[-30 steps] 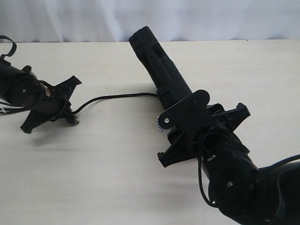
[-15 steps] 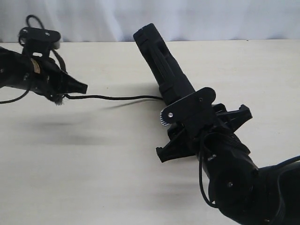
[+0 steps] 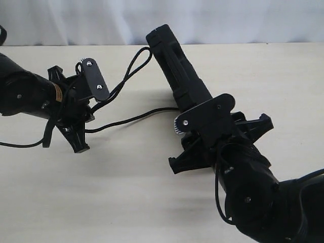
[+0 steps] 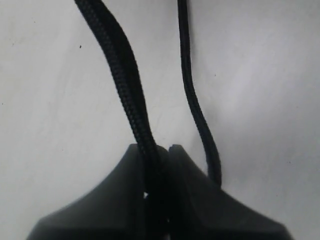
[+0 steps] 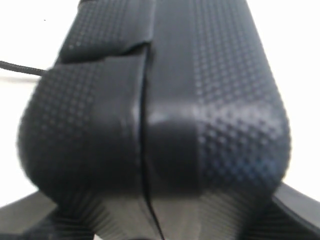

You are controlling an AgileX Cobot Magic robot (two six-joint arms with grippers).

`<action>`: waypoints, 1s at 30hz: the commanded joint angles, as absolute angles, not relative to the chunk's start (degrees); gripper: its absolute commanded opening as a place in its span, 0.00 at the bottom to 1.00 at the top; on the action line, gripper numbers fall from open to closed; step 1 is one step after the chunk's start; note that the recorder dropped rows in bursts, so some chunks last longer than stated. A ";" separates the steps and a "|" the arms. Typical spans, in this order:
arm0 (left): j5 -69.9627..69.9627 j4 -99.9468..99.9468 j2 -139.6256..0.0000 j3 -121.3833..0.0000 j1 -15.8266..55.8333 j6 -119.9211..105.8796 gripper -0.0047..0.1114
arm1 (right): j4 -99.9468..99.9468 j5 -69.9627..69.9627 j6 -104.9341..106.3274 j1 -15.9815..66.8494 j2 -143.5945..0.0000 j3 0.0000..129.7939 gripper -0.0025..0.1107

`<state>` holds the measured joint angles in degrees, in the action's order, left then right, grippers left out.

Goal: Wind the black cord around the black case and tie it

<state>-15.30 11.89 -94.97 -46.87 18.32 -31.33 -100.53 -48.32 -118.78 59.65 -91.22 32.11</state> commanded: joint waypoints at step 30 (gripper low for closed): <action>-10.50 15.90 -83.66 -39.96 24.68 -46.72 0.04 | -96.86 -46.34 -120.92 55.20 -91.12 32.22 0.06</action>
<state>-12.19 15.92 -84.10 -40.18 24.19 -46.56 -98.83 -49.10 -120.53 55.61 -91.00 32.57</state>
